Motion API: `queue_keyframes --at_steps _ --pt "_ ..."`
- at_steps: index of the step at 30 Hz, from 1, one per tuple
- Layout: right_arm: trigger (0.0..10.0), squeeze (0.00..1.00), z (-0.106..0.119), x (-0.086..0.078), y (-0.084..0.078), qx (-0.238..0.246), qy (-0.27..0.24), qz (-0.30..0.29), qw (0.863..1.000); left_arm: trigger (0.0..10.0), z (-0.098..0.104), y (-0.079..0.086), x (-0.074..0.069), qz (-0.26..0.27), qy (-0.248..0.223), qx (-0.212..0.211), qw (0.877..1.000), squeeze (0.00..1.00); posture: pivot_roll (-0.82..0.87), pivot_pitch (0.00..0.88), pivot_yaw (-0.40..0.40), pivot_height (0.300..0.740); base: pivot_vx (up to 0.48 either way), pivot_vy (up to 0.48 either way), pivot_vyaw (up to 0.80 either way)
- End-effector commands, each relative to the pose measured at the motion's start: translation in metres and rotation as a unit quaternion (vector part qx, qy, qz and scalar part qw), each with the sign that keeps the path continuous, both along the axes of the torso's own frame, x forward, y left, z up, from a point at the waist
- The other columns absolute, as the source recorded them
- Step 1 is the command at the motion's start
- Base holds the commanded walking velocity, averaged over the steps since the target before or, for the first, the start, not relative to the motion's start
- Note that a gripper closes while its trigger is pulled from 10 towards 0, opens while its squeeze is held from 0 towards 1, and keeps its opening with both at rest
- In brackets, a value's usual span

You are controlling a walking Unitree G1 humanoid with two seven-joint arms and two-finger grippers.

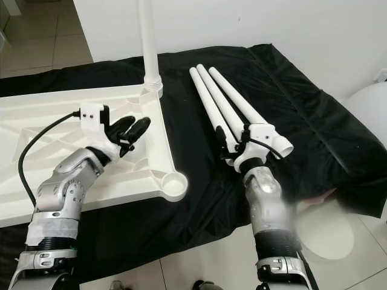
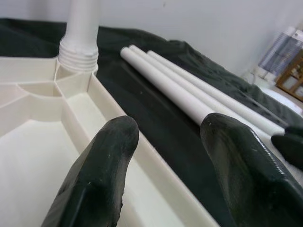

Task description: Building children table

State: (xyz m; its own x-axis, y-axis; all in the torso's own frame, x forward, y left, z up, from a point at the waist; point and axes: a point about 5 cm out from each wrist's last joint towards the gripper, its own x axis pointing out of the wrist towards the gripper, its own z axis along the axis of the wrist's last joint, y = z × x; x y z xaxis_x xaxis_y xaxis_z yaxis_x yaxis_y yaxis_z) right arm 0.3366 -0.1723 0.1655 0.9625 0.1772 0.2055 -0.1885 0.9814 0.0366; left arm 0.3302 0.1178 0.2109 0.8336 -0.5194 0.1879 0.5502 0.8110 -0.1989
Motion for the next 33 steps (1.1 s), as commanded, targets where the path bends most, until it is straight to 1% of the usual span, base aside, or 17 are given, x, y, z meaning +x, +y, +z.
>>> queue_keyframes --at_steps 1,2,4,5,7,8,9,10,11,12,14,17,25,30,33 --pt "10.0 0.0 -0.004 0.0 0.0 -0.003 0.005 0.0 1.0 10.0 0.001 -0.002 -0.001 0.0 -0.002 -0.003 1.0 0.0 -0.05 0.098 -0.013 0.74 0.0 0.0 0.0" --pt "10.0 0.0 -0.009 0.001 0.0 -0.013 0.011 -0.004 1.0 10.0 0.003 -0.006 -0.003 0.001 -0.01 -0.01 1.0 0.0 -0.05 0.098 -0.013 0.74 0.0 0.0 0.0" --pt "10.0 0.0 -0.009 0.001 0.0 -0.013 0.011 -0.004 1.0 10.0 0.003 -0.006 -0.003 0.001 -0.01 -0.01 1.0 0.0 -0.05 0.098 -0.013 0.74 0.0 0.0 0.0" --pt "10.0 0.0 -0.014 0.0 -0.002 -0.014 0.019 -0.009 1.0 10.0 0.005 -0.008 -0.006 0.007 -0.027 -0.004 1.0 0.0 -0.03 0.082 -0.013 0.74 0.0 0.0 0.0" --pt "10.0 0.0 -0.014 0.0 -0.002 -0.014 0.019 -0.009 1.0 10.0 0.005 -0.008 -0.006 0.007 -0.027 -0.004 1.0 0.0 -0.03 0.082 -0.013 0.74 0.0 0.0 0.0" --pt "10.0 0.0 -0.024 -0.002 -0.001 -0.022 0.034 -0.006 0.999 10.0 0.006 -0.01 -0.009 0.014 -0.032 0.0 0.999 0.0 -0.02 0.067 -0.01 0.74 0.0 0.0 0.0" --pt "10.0 0.0 -0.024 -0.002 -0.001 -0.022 0.034 -0.006 0.999 10.0 0.006 -0.01 -0.009 0.014 -0.032 0.0 0.999 0.0 -0.02 0.067 -0.01 0.74 0.0 0.0 0.0" --pt "10.0 0.0 -0.032 -0.003 -0.001 -0.028 0.05 -0.004 0.998 10.0 0.006 -0.013 -0.011 0.018 -0.037 0.002 0.999 0.0 -0.01 0.059 -0.012 0.74 0.0 0.0 0.0" --pt "10.0 0.0 -0.032 -0.003 -0.001 -0.028 0.05 -0.004 0.998 10.0 0.006 -0.013 -0.011 0.018 -0.037 0.002 0.999 0.0 -0.01 0.059 -0.012 0.74 0.0 0.0 0.0" --pt "10.0 0.0 -0.039 -0.004 -0.001 -0.03 0.063 0.0 0.998 10.0 0.007 -0.016 -0.012 0.018 -0.037 0.003 0.999 0.0 -0.01 0.057 -0.013 0.74 0.0 0.0 0.0" --pt "10.0 0.0 -0.042 -0.004 0.001 -0.031 0.069 0.004 0.997 10.0 0.007 -0.019 -0.013 0.014 -0.036 0.002 0.999 0.0 -0.01 0.054 -0.012 0.74 0.0 0.0 0.0" --pt "10.0 0.0 -0.044 -0.001 0.004 -0.043 0.072 0.007 0.996 10.0 0.006 -0.021 -0.013 0.013 -0.036 0.006 0.999 0.0 -0.01 0.049 -0.011 0.74 0.0 0.0 0.0" --pt "10.0 0.0 -0.045 0.003 0.003 -0.051 0.075 0.008 0.996 10.0 0.005 -0.021 -0.011 0.014 -0.033 0.006 0.999 0.0 -0.02 0.041 -0.015 0.74 0.0 0.0 0.0" --pt "10.0 0.0 -0.044 0.01 0.002 -0.053 0.075 0.001 0.996 10.0 0.005 -0.026 -0.012 0.011 -0.036 0.006 0.999 0.0 -0.02 0.027 -0.017 0.74 0.0 0.0 0.0" --pt "10.0 0.0 -0.044 0.011 0.002 -0.054 0.076 0.0 0.996 10.0 0.005 -0.026 -0.012 0.011 -0.037 0.006 0.999 0.0 -0.02 0.027 -0.017 0.74 0.0 0.0 0.0"
